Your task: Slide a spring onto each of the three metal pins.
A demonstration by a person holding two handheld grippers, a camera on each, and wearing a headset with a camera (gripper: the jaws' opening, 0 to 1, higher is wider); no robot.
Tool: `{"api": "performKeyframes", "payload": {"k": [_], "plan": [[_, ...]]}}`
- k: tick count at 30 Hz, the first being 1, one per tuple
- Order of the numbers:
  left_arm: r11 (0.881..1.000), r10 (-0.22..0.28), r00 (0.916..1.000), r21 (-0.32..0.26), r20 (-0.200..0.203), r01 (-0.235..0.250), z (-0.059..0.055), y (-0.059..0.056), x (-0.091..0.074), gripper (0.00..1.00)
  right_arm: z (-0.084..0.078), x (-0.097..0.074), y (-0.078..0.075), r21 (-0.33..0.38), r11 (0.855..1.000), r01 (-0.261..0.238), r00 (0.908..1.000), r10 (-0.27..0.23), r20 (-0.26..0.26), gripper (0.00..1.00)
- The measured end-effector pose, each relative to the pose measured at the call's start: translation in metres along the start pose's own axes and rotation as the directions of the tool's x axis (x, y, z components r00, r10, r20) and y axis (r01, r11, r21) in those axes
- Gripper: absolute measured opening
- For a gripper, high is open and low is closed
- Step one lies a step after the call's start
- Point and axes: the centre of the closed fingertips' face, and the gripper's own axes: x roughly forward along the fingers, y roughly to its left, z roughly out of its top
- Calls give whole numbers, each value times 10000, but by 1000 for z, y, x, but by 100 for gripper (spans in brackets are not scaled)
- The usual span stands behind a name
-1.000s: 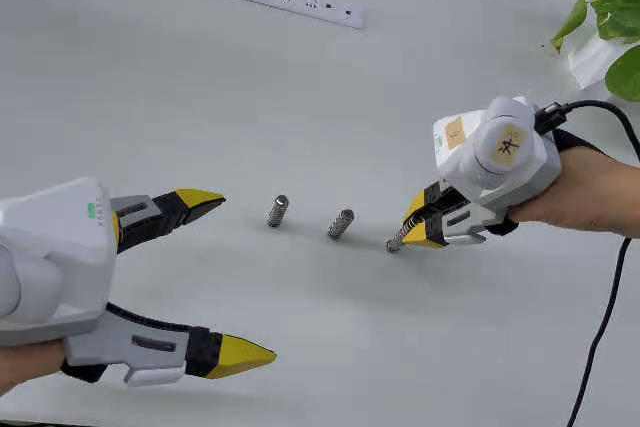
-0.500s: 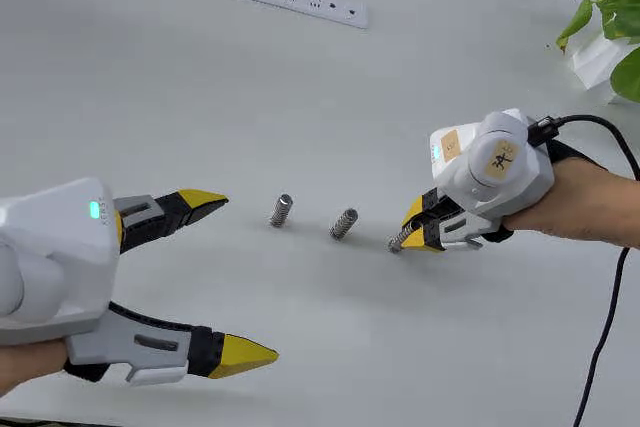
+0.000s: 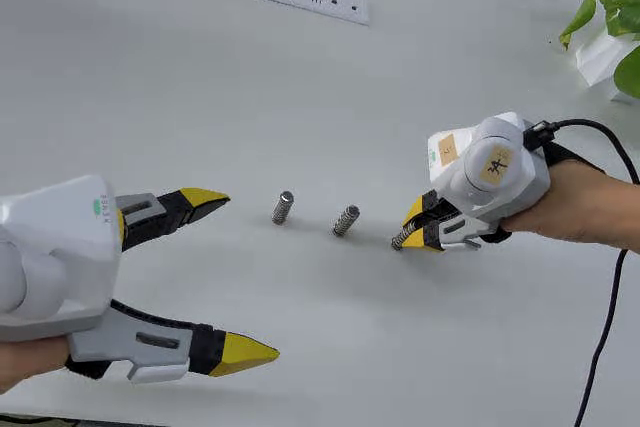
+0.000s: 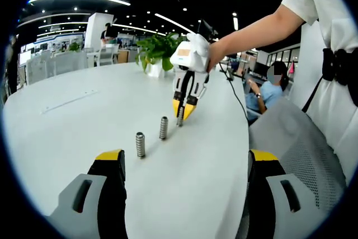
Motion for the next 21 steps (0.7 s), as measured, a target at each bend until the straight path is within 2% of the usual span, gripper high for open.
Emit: {"api": "performKeyframes", "payload": {"k": [13, 21], "plan": [[10000, 14, 10000, 16, -31, -14, 0, 0, -1, 89, 0, 1, 1, 86, 10000, -10, 10000, 9, 33, 8], [10000, 6, 10000, 54, -83, -6, 0, 0, -2, 89, 1, -2, 1, 240, 9997, 27, 9999, -30, 132, 12]]}}
